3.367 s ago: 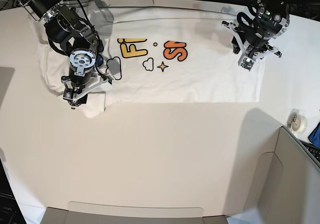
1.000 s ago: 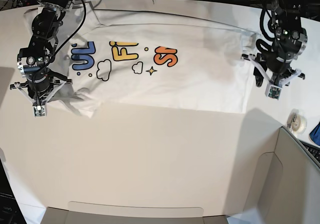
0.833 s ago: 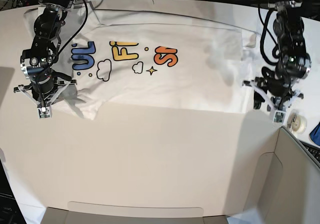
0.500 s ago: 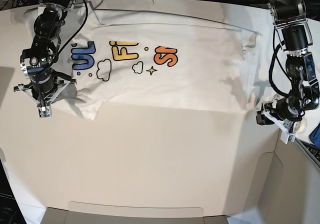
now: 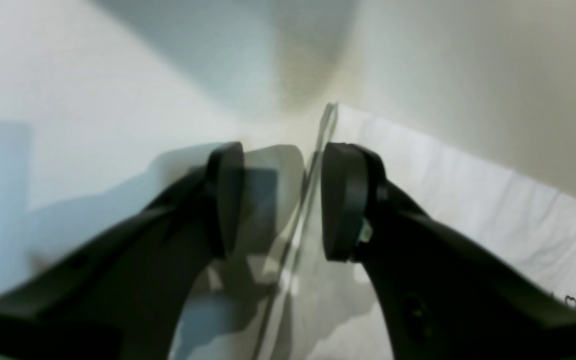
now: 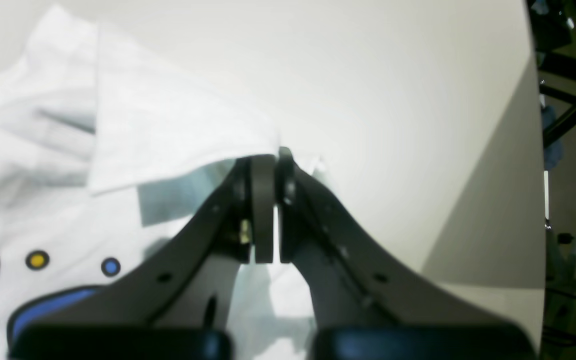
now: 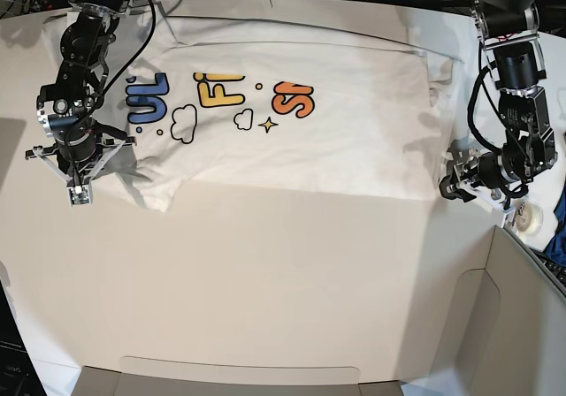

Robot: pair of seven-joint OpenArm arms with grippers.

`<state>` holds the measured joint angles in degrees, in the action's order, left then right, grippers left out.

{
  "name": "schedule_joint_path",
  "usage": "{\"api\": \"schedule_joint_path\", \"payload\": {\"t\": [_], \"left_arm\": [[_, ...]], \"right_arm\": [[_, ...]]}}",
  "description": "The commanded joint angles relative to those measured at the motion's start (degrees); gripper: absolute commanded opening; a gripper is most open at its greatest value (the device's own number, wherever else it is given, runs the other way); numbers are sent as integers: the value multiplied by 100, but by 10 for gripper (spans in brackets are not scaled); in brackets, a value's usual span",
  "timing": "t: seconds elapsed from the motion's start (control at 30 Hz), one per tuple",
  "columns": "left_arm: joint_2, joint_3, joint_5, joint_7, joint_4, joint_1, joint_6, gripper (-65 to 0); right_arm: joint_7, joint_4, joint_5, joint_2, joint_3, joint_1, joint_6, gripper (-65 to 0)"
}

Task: Layout the t-shirt on the table in an organized manner, then fold the t-shirt properly
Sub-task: 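Move the left gripper to the opposite sleeve end and grasp it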

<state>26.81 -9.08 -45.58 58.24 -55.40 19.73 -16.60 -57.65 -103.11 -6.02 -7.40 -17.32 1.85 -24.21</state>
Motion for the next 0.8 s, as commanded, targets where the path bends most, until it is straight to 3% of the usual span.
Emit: {"api": "schedule_joint_path", "payload": {"t": [0.0, 0.23, 0.43, 0.5, 0.6, 0.77], "left_arm": [[-4, -19, -26, -44, 14, 142, -23, -394], [-373, -11, -18, -334, 199, 168, -23, -394], [-426, 622, -44, -378, 155, 150, -23, -400], [-426, 746, -44, -386, 137, 124, -23, -446], [-417, 754, -18, -378, -82, 115, -23, -650], [-399, 737, -26, -325, -1067, -192, -15, -650]], "right_arm": [[99, -111, -9, -38, -13, 75, 51, -650], [99, -111, -9, 155, -13, 66, 51, -650], [99, -102, -9, 243, -13, 66, 51, -650], [99, -102, -9, 252, -13, 66, 51, -650], [99, -102, -9, 270, -13, 92, 51, -650], [99, -190, -9, 463, -57, 242, 51, -650]]}}
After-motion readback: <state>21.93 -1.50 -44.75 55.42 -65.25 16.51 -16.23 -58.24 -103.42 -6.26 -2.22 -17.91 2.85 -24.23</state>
